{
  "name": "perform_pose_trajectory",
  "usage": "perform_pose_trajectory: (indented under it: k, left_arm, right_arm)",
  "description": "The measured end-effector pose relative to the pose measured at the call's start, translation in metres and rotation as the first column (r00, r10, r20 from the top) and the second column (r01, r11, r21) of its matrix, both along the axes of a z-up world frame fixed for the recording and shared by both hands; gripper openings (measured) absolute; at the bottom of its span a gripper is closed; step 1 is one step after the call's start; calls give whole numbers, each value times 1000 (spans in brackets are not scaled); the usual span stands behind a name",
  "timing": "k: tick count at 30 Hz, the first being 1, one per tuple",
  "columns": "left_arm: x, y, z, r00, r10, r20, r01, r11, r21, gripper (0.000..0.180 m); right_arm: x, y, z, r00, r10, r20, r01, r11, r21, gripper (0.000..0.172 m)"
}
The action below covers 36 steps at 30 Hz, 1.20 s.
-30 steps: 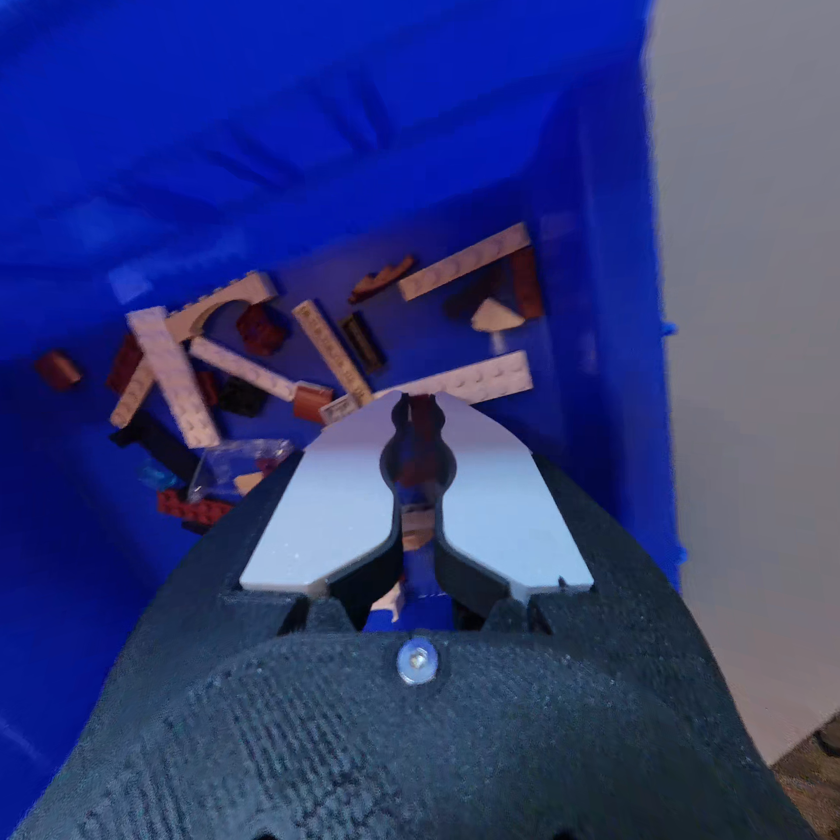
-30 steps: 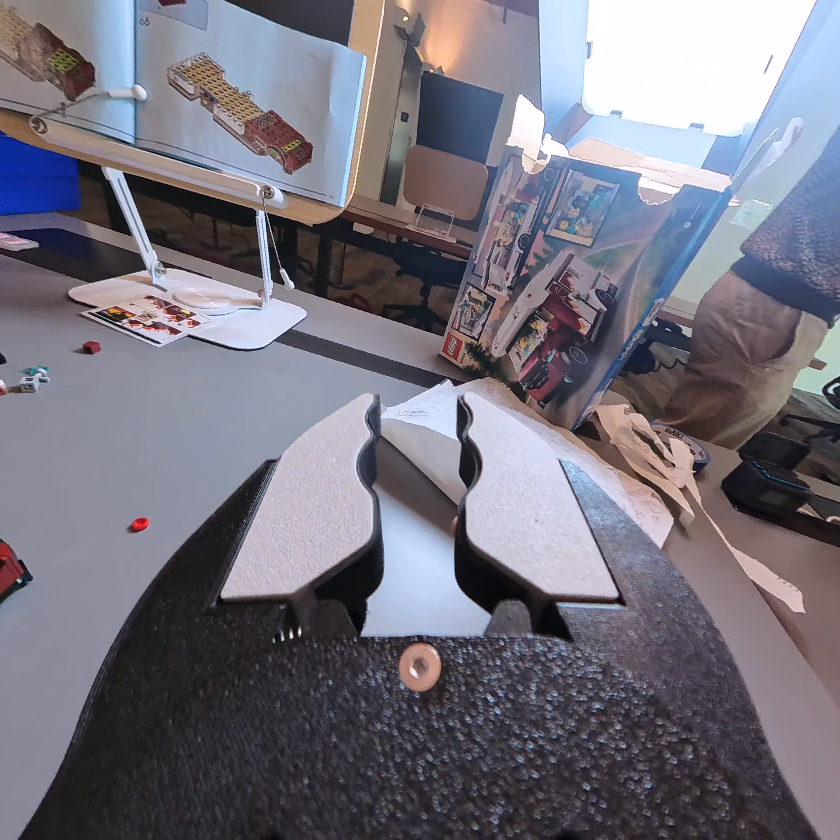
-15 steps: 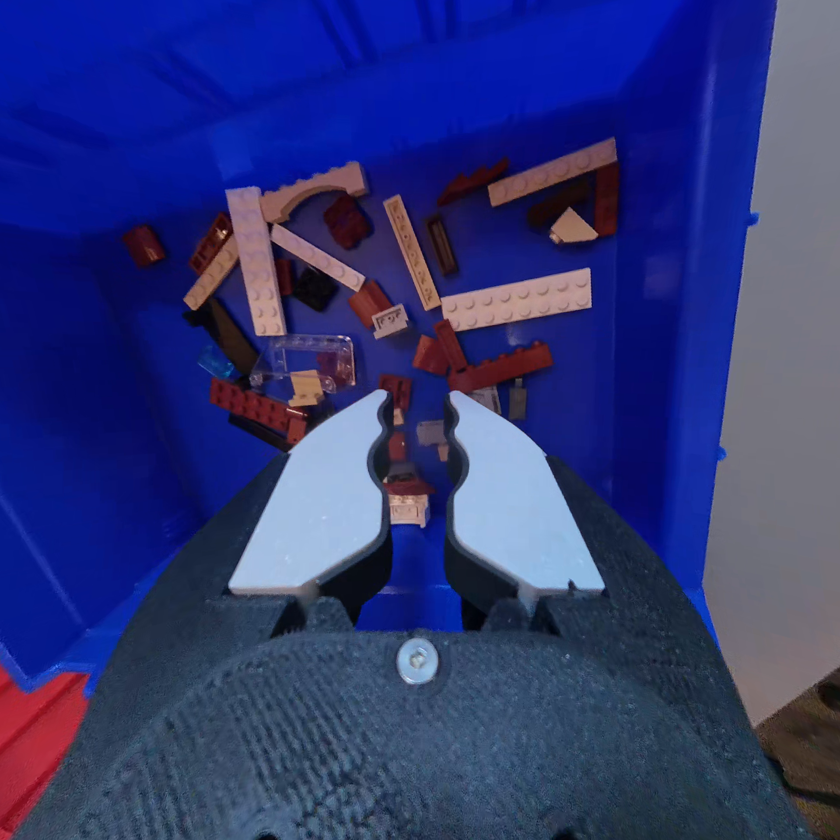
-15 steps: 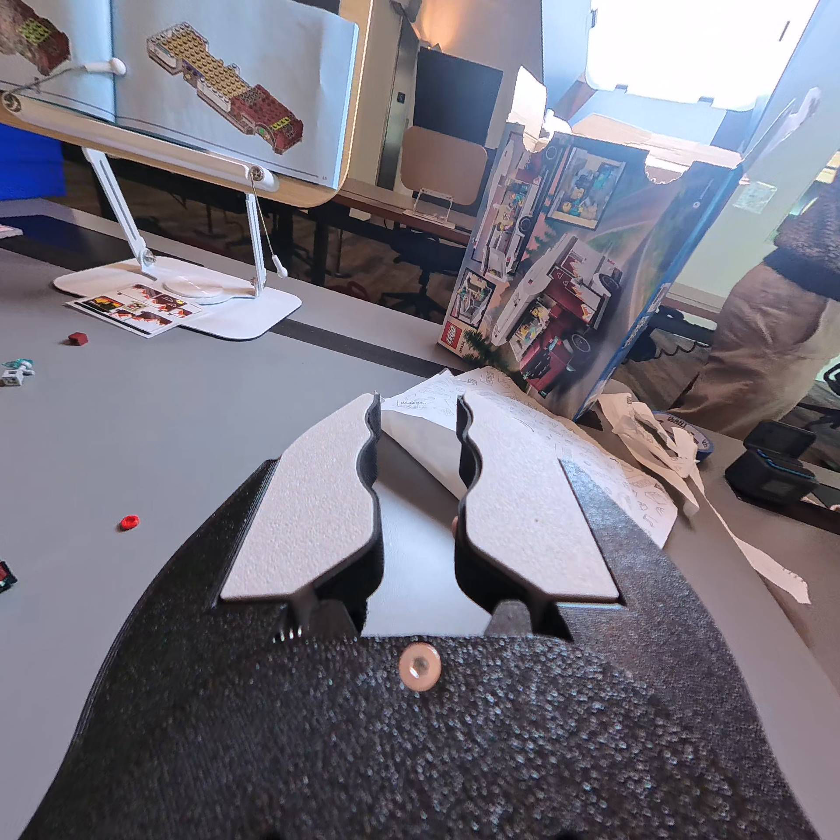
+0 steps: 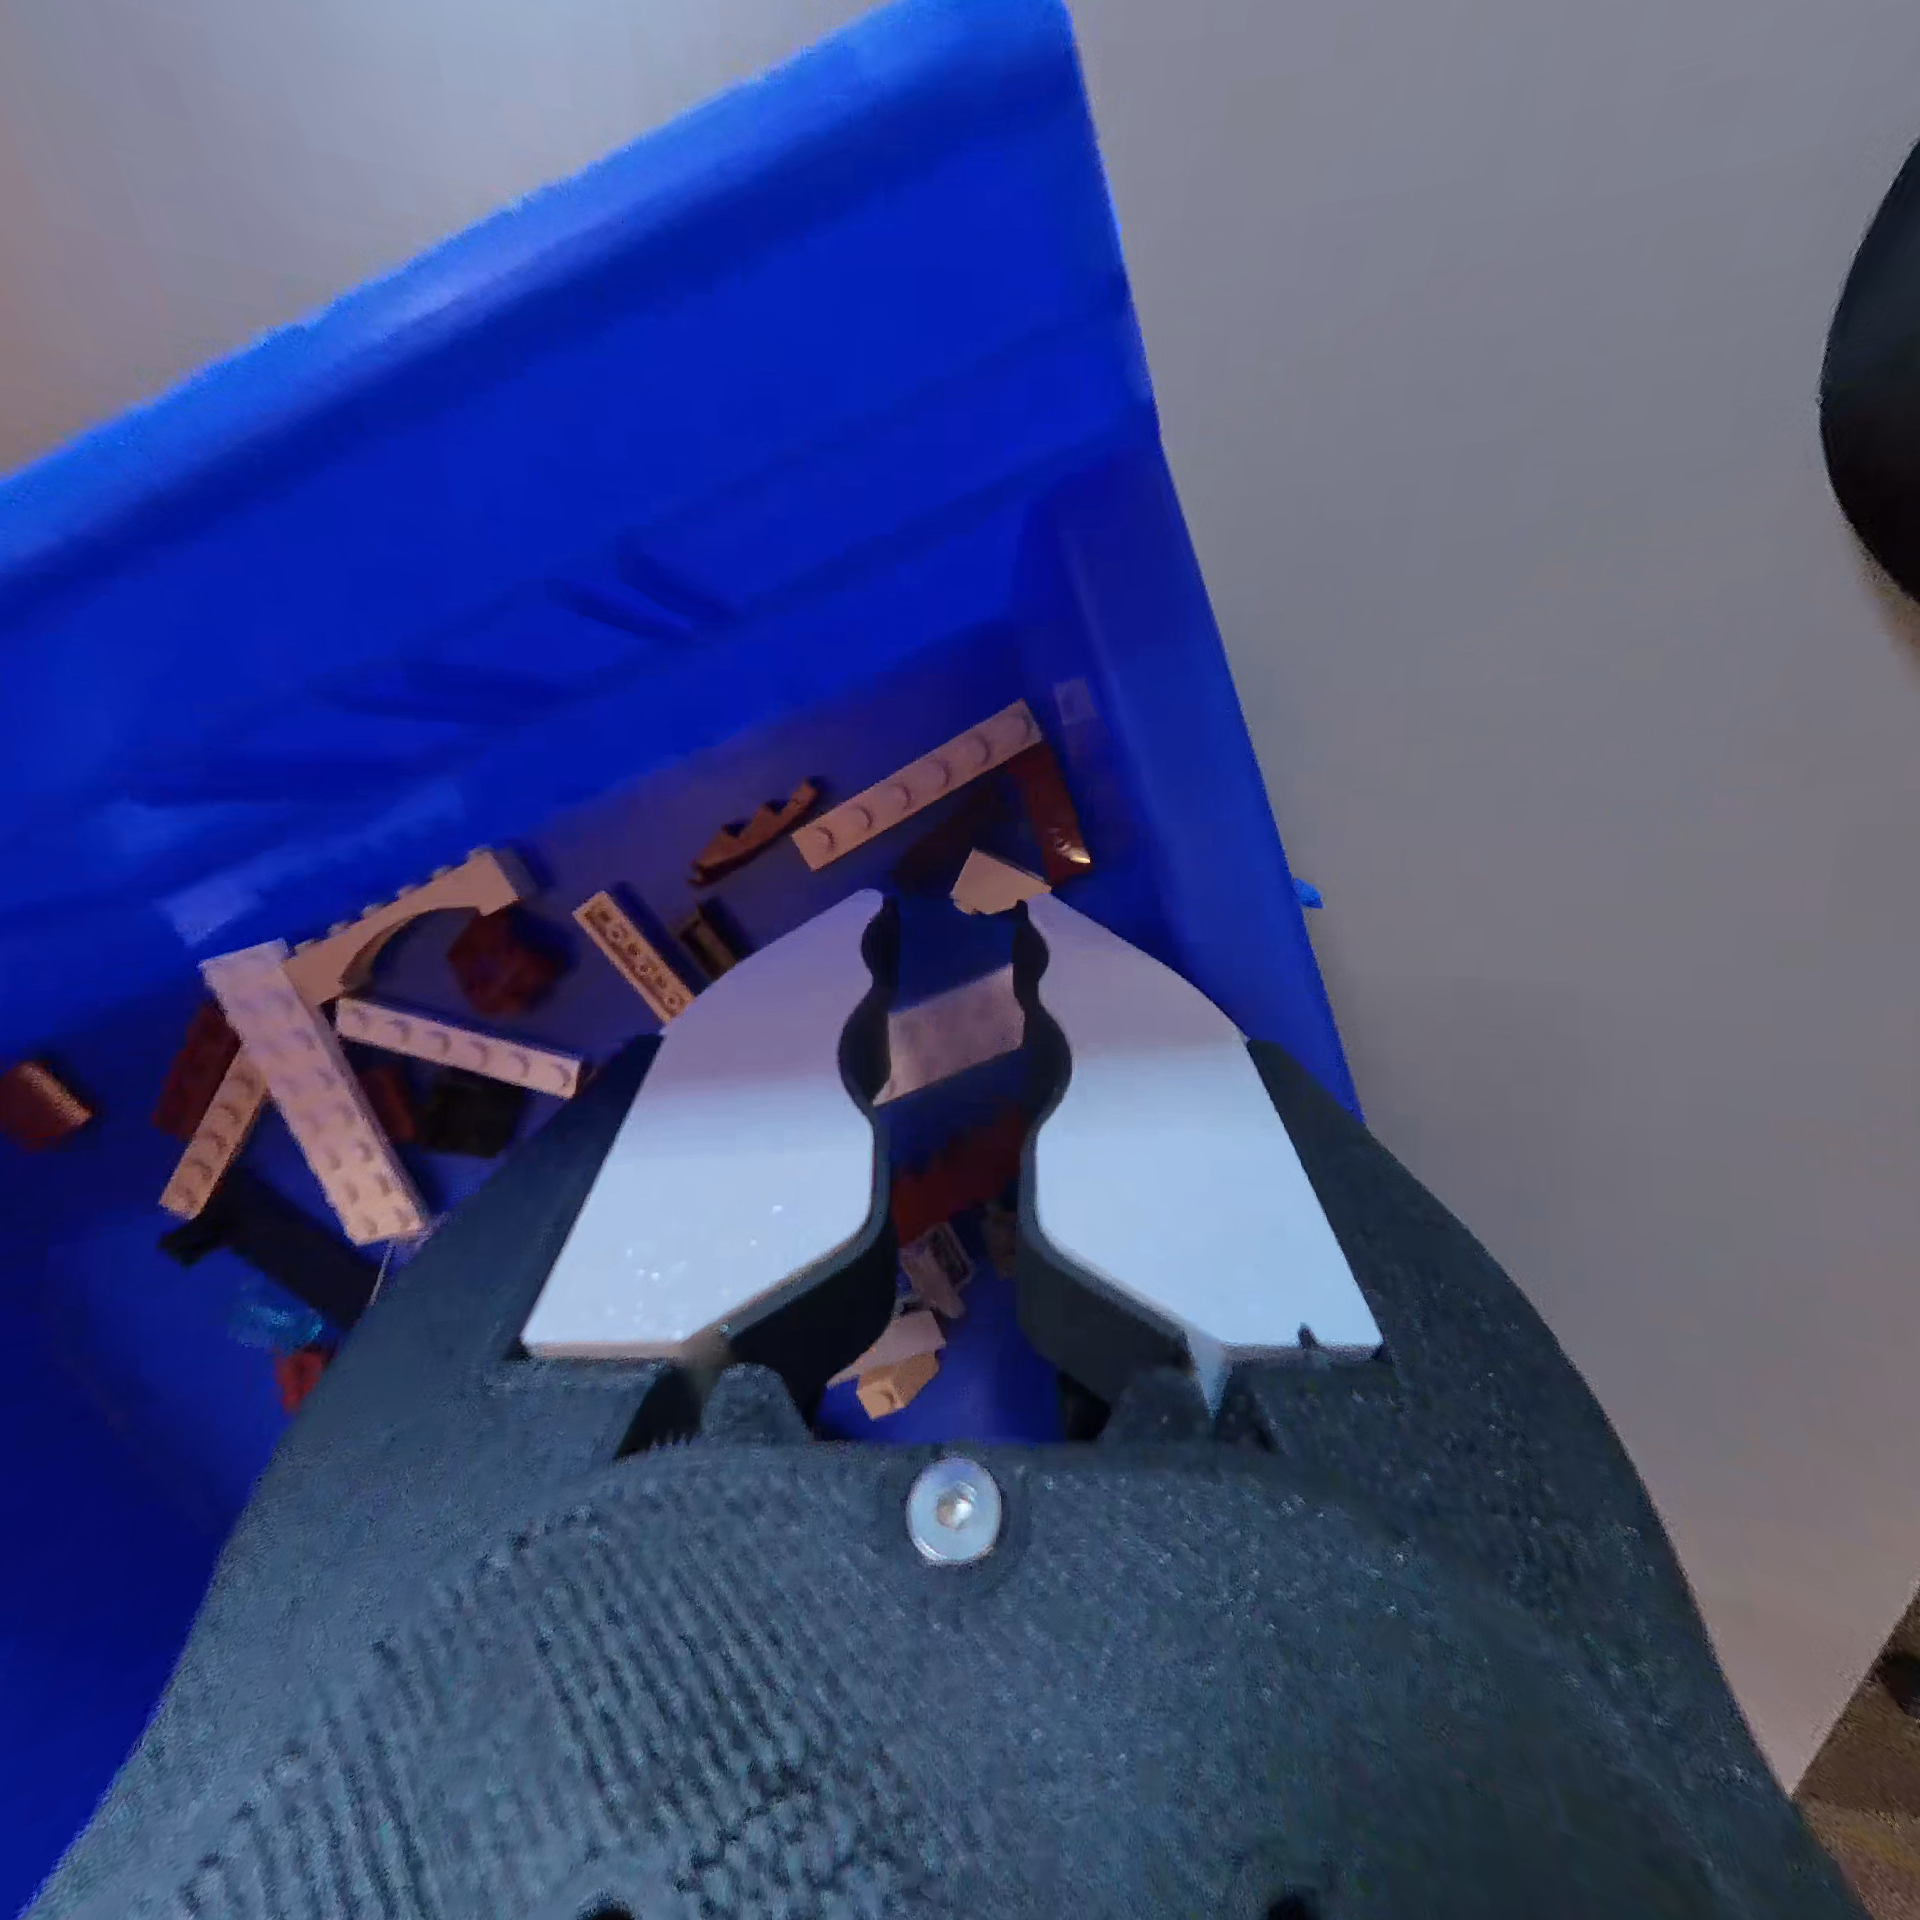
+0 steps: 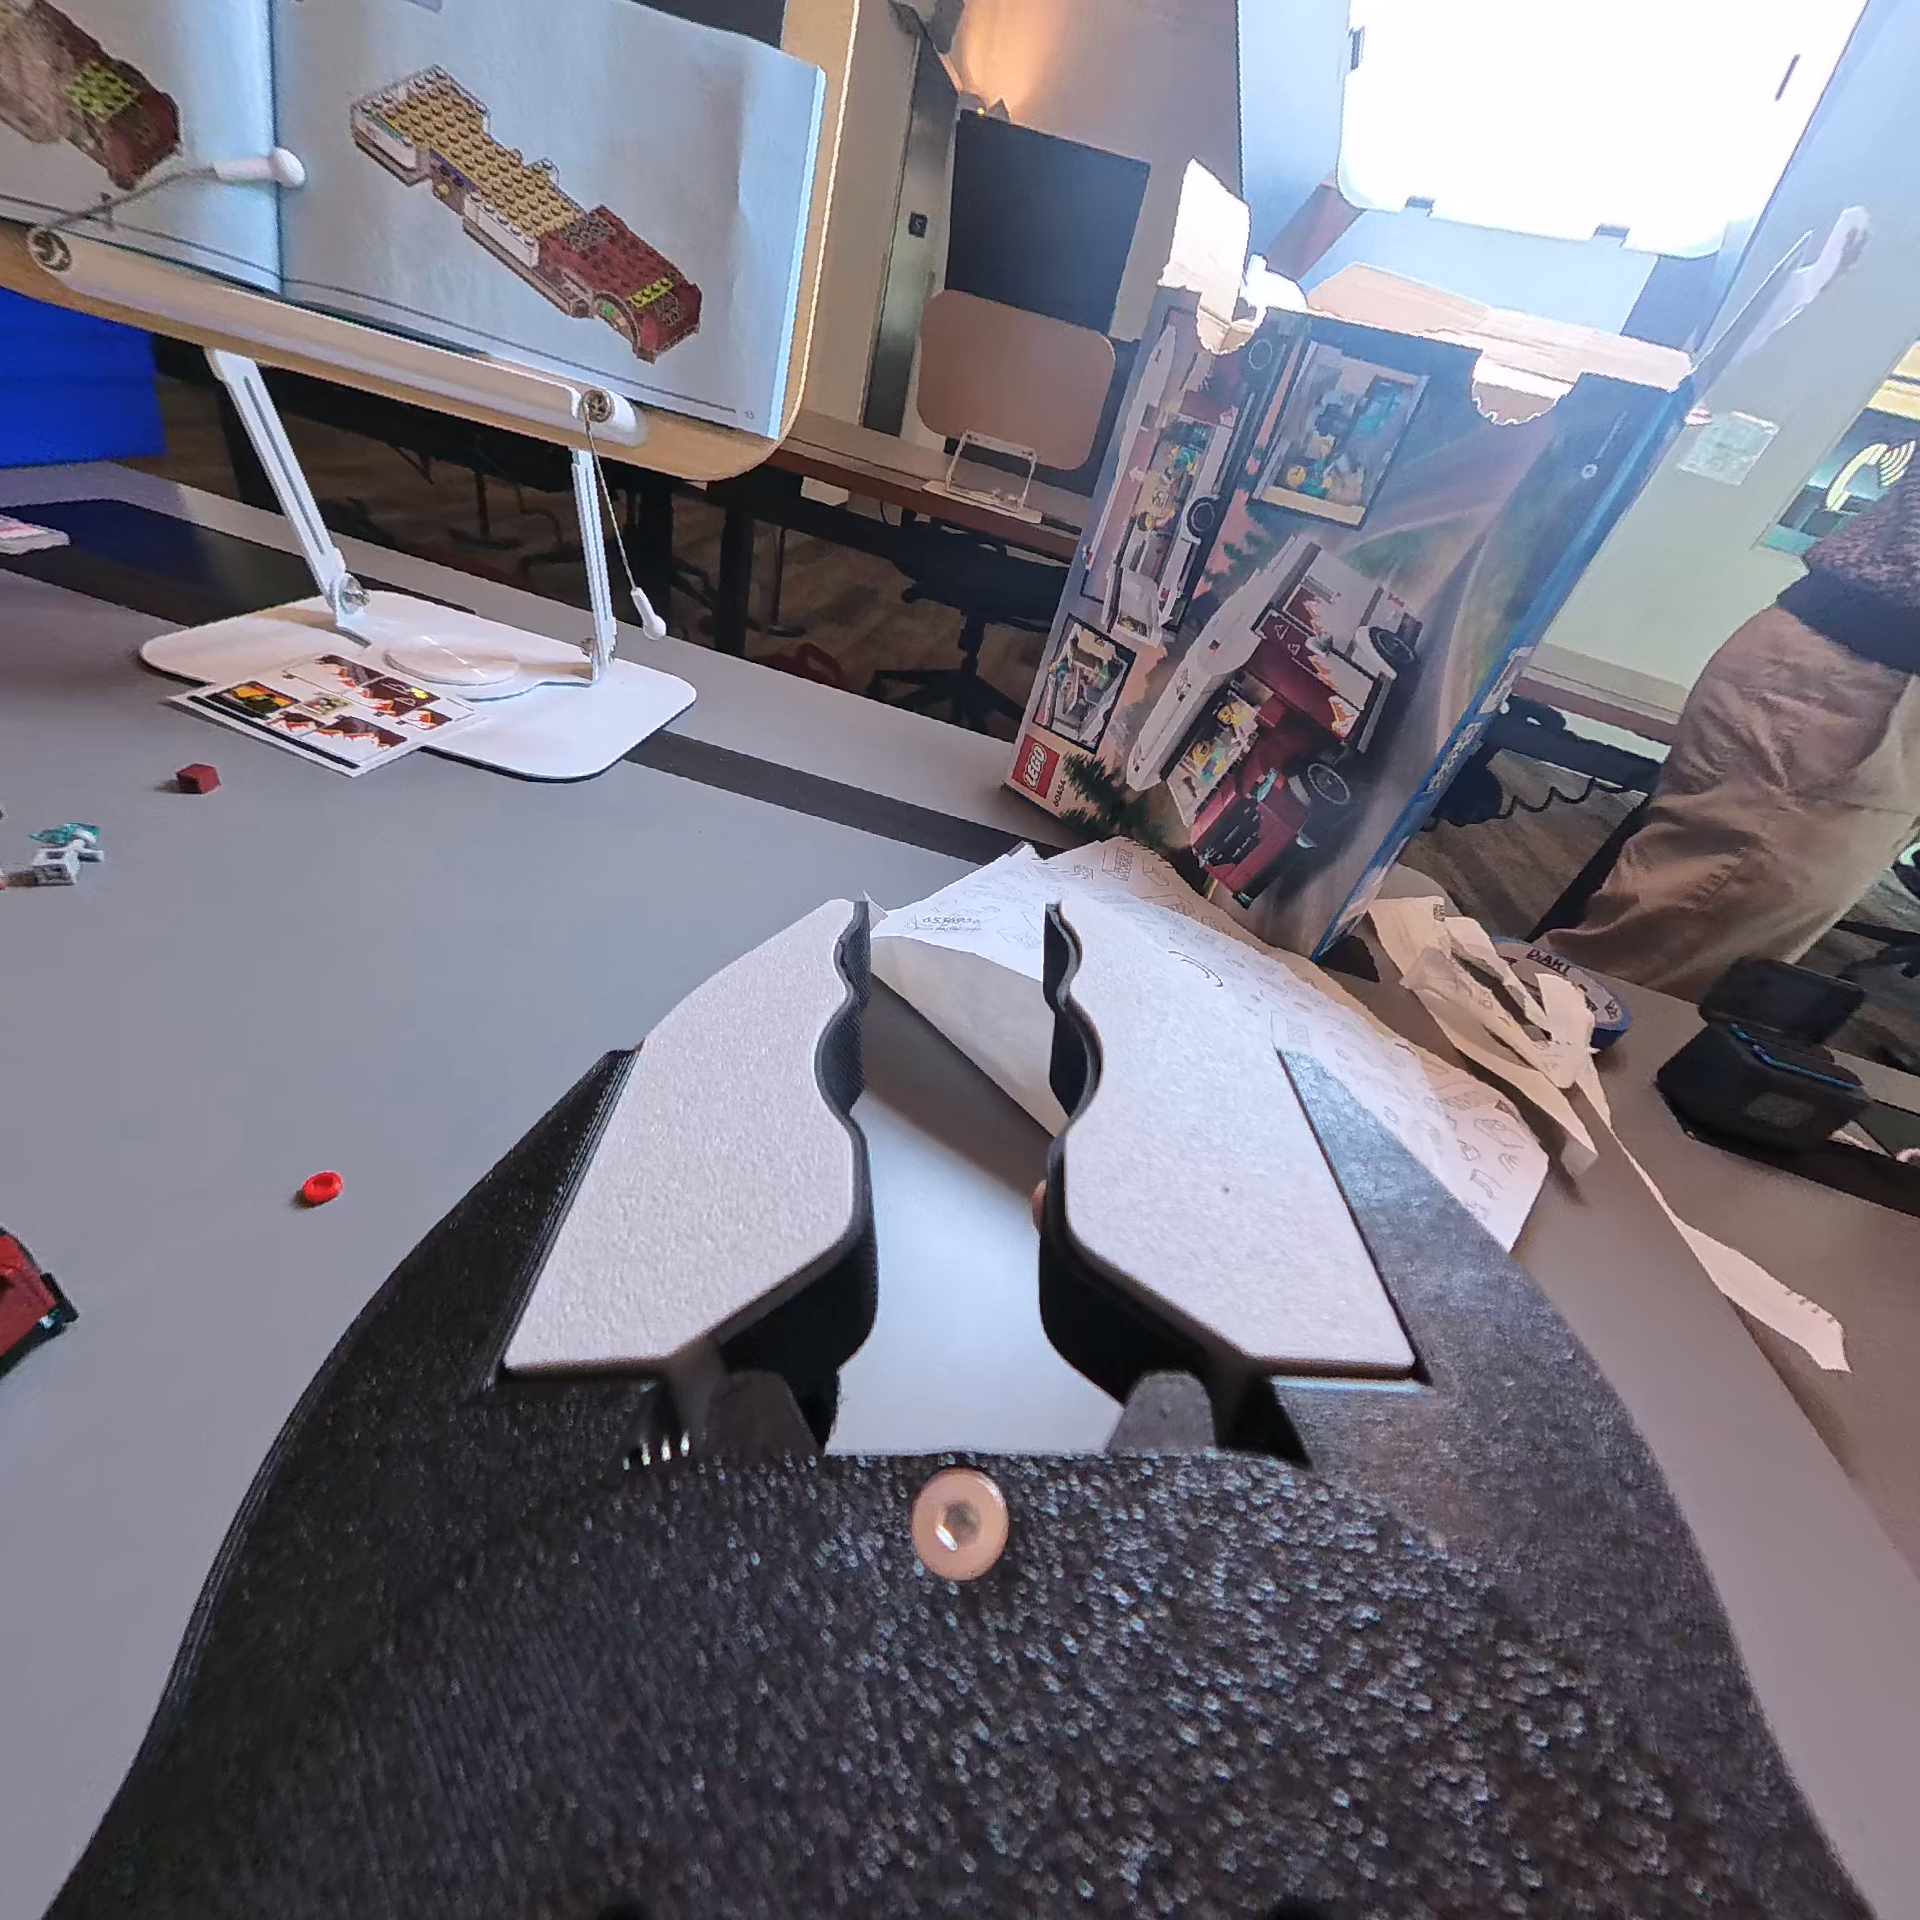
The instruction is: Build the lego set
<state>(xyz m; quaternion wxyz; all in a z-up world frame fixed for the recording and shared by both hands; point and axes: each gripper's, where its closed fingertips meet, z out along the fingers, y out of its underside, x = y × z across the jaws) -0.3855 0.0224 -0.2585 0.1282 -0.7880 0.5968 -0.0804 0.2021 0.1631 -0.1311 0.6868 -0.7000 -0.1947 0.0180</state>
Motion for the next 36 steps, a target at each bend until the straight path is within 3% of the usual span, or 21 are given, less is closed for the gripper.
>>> perform_pose_trajectory:
  k: [4, 6, 8, 13, 18, 21, 23, 28, 31, 36]
  left_arm:
    - [7, 3, -1, 996, 17, 87, -12, 999, -50, 21]
    - [-2, 14, -5, 999, 18, 27, -19, 999, 29, 5]
    - [-12, 22, -5, 999, 39, 1, -39, 997, 70, 7]
    - [-48, 52, 32, 979, 202, 35, -204, 954, 219, 18]
    - [-114, 63, 53, 927, 369, -58, -342, 901, 269, 25]
    - [-149, 57, 49, 886, 419, -197, -381, 901, 205, 23]
    - [-159, 46, 43, 863, 422, -277, -413, 906, 93, 24]
    - [-170, 27, 21, 813, 314, -491, -420, 899, -121, 32]
    - [-164, 11, 13, 807, 241, -539, -430, 865, -258, 34]
    - [-154, -7, 4, 806, 156, -571, -401, 854, -332, 40]
  right_arm:
    - [0, 0, -1, 1000, -4, 4, 4, 1000, -2, 32]
    - [0, 0, -2, 1000, -8, 5, 8, 1000, -2, 32]
    - [2, 0, -3, 1000, -10, 2, 10, 1000, -3, 32]
    - [6, 0, -1, 1000, -16, -3, 16, 1000, 3, 32]
    - [7, -2, 1, 1000, -16, -16, 16, 1000, 15, 32]
    - [8, -3, 2, 1000, -15, -27, 15, 1000, 24, 32]
    - [8, -4, 3, 999, -13, -33, 14, 1000, 28, 32]
    - [10, -7, 4, 999, -10, -51, 12, 999, 39, 32]
    - [12, -9, 5, 998, -11, -56, 13, 999, 41, 32]
    - [20, -11, 3, 997, -24, -70, 27, 999, 39, 32]
